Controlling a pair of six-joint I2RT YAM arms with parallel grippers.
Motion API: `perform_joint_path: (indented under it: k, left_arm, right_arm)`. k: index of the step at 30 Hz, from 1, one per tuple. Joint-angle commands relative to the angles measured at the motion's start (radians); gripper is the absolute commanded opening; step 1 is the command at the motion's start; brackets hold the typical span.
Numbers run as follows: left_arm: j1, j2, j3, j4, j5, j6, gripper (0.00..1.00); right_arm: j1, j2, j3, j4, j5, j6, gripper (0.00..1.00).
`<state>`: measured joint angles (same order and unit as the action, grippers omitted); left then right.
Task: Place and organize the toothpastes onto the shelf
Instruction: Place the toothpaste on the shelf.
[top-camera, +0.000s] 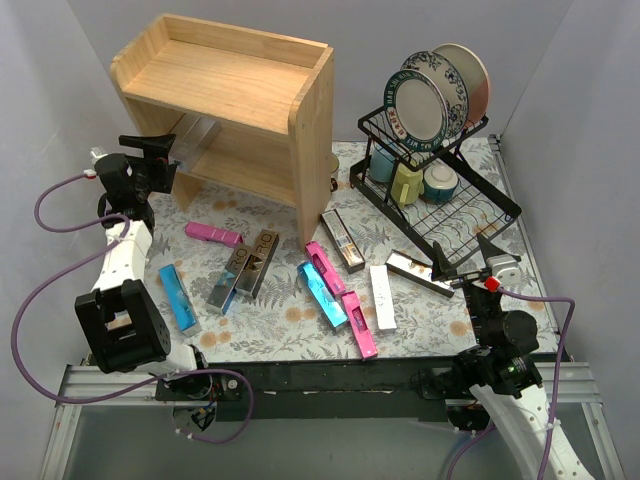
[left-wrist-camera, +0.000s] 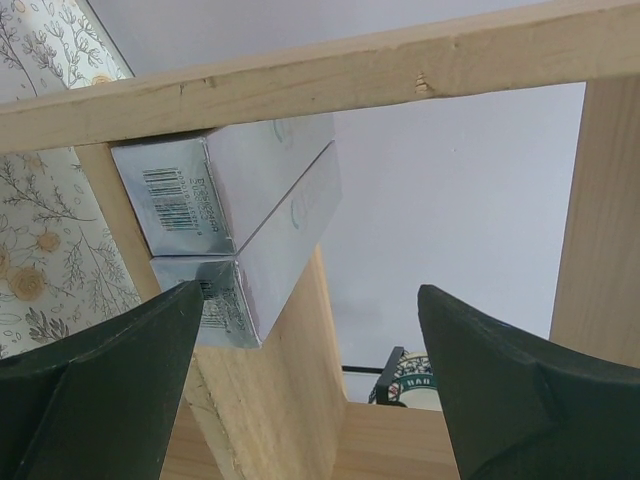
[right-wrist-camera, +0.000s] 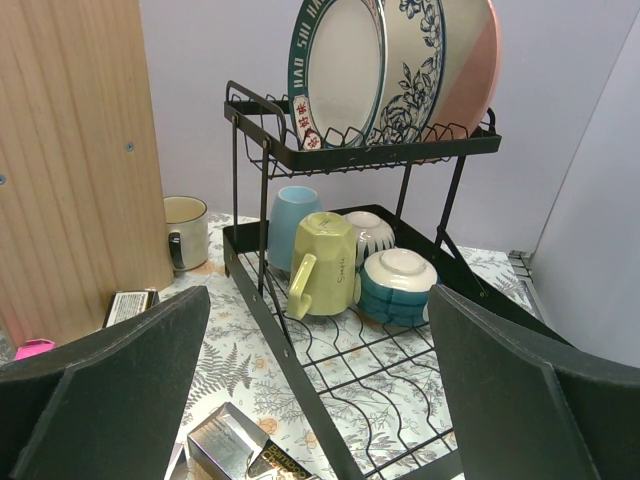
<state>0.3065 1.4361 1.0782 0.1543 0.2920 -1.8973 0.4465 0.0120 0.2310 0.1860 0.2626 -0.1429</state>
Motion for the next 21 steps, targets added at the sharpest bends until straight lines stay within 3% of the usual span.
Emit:
perform_joint_path:
  k: [1, 21]
  left_arm:
    - [0.006, -0.013, 0.051, -0.016, 0.004, 0.024, 0.88]
    - [0.006, -0.019, 0.089, -0.038, 0.016, 0.053, 0.89]
  right_arm:
    - [0.004, -0.040, 0.014, 0.041, 0.004, -0.009, 0.99]
    - [0.004, -0.043, 0.014, 0.044, -0.013, -0.020, 0.99]
